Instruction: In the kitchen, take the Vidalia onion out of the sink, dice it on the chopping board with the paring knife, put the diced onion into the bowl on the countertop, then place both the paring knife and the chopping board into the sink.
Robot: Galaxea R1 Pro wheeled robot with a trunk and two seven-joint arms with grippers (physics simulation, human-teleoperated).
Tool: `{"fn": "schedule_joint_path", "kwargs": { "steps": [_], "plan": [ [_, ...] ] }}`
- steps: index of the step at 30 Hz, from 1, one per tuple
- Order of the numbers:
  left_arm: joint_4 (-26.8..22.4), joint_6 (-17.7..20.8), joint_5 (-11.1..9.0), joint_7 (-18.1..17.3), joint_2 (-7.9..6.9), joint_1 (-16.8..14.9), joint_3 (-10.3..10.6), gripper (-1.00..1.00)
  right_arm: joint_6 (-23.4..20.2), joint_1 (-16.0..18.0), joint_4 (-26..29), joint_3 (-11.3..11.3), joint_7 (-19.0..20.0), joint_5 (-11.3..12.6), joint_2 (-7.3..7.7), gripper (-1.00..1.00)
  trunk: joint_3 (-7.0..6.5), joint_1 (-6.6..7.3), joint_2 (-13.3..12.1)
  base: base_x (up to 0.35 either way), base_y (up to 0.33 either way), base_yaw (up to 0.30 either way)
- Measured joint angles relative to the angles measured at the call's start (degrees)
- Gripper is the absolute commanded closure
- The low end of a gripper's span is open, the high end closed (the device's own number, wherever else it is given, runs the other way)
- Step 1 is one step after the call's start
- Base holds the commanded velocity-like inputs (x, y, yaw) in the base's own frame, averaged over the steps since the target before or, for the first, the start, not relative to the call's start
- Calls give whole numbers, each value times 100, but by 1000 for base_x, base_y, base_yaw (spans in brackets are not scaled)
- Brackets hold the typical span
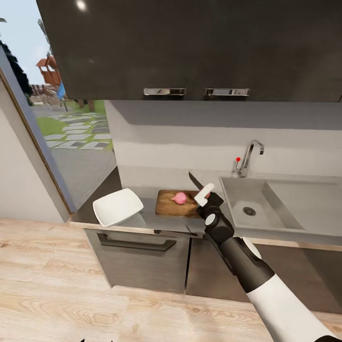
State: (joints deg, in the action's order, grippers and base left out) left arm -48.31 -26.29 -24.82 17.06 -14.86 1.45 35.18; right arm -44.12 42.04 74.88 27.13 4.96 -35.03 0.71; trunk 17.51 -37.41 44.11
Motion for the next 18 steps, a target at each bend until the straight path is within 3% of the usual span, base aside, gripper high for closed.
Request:
{"fn": "schedule_joint_path", "kwargs": {
  "steps": [9, 18],
  "plan": [
    [-2, -2, 0, 0, 0, 0, 8, -100, -35, 0, 0, 9, 20, -3, 48, 100, 0, 0, 0, 17, 0, 0],
    [-2, -1, 0, 0, 0, 0, 9, -100, -37, 0, -17, 27, 34, 4, 116, 100, 0, 3, 1, 236, 0, 0]
  ]
}}
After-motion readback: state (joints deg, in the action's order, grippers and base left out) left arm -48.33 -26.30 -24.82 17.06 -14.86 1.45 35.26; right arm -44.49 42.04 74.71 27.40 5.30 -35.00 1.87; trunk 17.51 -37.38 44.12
